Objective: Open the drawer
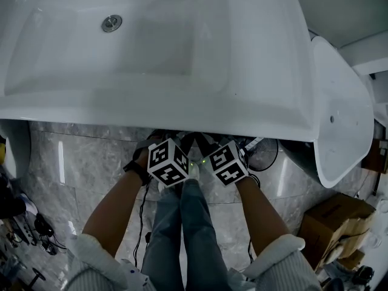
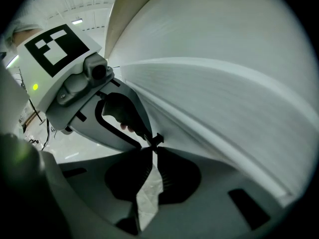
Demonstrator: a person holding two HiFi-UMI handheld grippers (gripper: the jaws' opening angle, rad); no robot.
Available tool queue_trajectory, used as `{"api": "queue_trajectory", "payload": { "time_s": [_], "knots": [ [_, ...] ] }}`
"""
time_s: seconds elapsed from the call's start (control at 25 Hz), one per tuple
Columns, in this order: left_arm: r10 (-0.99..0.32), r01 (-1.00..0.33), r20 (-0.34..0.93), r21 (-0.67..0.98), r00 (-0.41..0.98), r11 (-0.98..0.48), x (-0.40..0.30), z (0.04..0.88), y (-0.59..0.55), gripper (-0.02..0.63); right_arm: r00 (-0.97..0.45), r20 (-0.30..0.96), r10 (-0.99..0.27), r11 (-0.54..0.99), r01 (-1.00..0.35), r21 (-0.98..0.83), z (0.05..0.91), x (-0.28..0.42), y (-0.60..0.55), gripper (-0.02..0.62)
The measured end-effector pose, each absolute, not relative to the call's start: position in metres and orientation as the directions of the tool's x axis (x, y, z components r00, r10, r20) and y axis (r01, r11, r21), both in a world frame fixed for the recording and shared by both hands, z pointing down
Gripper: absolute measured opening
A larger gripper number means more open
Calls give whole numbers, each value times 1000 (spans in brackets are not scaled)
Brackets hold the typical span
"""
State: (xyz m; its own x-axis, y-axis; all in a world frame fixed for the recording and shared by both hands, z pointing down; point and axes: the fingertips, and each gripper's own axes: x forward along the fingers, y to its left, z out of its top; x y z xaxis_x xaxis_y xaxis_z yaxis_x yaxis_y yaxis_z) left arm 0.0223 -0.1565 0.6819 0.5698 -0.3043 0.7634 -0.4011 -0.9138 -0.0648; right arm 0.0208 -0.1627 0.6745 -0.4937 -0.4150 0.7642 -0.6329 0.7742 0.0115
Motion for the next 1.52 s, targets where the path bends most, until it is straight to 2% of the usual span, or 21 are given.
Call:
{"api": "queue_trajectory", "payload": {
  "time_s": [1.52],
  "knots": [
    [-287, -466, 787, 1, 547, -885, 14, 682, -101, 80, -474, 785, -398, 710, -702, -64, 676, 17, -106, 26]
  ]
}}
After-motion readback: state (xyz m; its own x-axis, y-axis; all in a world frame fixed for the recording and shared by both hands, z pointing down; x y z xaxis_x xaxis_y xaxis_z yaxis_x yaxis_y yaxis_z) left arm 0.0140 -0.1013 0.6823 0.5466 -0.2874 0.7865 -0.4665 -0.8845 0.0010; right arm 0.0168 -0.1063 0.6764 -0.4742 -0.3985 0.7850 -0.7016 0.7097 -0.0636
